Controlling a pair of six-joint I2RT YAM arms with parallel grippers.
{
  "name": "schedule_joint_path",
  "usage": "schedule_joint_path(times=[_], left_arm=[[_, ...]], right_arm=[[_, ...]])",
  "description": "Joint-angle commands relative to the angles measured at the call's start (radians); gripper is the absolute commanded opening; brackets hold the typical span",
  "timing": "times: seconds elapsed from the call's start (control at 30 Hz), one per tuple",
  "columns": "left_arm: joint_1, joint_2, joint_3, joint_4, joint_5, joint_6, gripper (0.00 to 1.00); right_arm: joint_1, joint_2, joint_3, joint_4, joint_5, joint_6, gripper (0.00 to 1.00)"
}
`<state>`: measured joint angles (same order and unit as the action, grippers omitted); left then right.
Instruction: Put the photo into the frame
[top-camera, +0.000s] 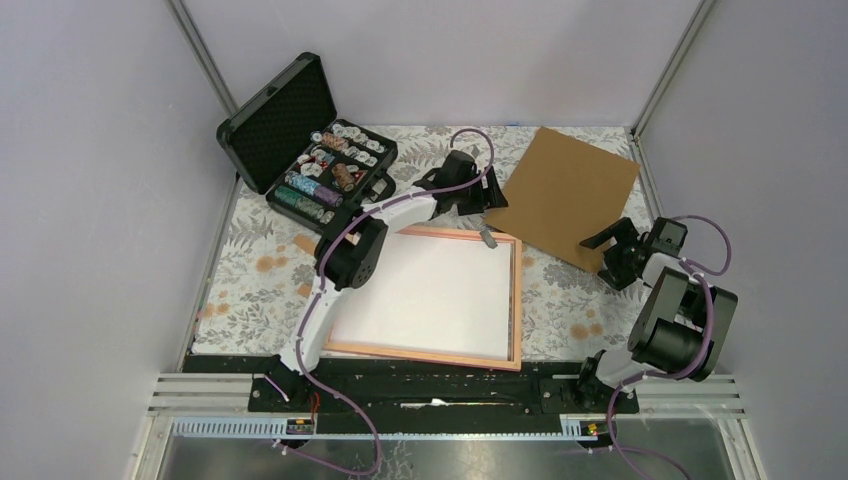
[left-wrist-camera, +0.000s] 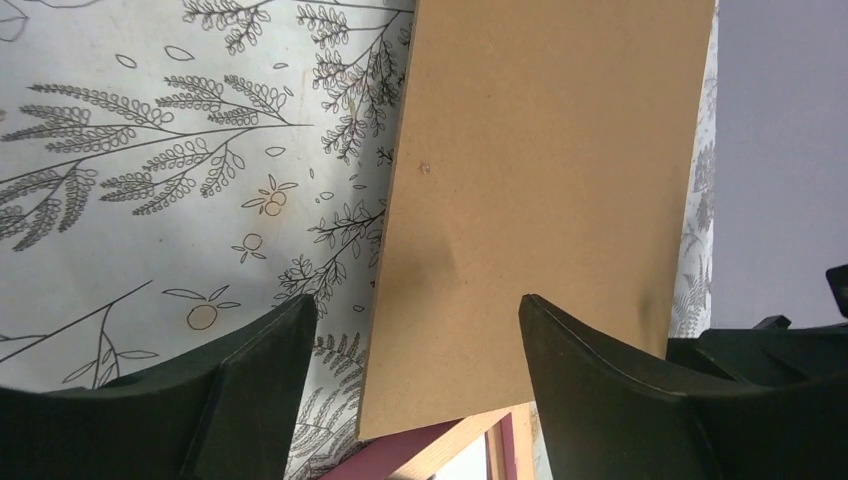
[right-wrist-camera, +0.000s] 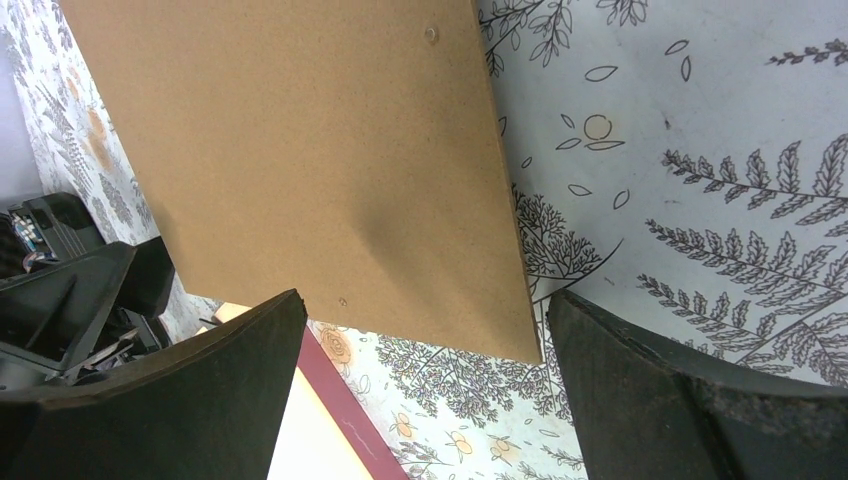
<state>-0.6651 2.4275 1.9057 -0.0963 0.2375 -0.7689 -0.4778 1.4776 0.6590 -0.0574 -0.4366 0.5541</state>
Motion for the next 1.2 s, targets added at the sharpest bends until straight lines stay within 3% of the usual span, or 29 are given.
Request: schedule_joint_path(times=[0.0, 0.3, 0.6, 0.73, 0.87, 1.03, 1.17], left_arm=[[0.007, 0.043, 0.026, 0.026, 0.093, -0.07, 0.74], [0.041, -0.013, -0.146, 0.317, 0.293, -0.284, 0.41], [0.043, -0.06, -0.153, 0.333, 0.297, -0.25, 0.1], [0.048, -0.085, -0.192, 0.421, 0.344, -0.296, 0.0], [0.05, -0.116, -0.224, 0.483, 0.379, -0.322, 0.0], [0.047, -0.118, -0.229, 0.506, 0.413, -0.348, 0.13], [0.036, -0.104, -0.211, 0.499, 0.412, -0.345, 0.12]], right_arm=[[0.007, 0.028, 0.012, 0.009, 0.014, -0.009, 1.0], [0.007, 0.041, 0.005, 0.032, -0.001, 0.0, 1.0], [0.007, 0.013, -0.001, 0.031, 0.013, -0.003, 1.0], [0.008, -0.001, -0.002, 0.023, 0.018, -0.003, 1.0], [0.007, -0.019, -0.001, 0.019, 0.024, -0.004, 1.0], [0.009, -0.019, 0.002, 0.02, 0.008, -0.005, 1.0], [0.013, -0.02, -0.003, 0.023, 0.003, -0.006, 1.0]])
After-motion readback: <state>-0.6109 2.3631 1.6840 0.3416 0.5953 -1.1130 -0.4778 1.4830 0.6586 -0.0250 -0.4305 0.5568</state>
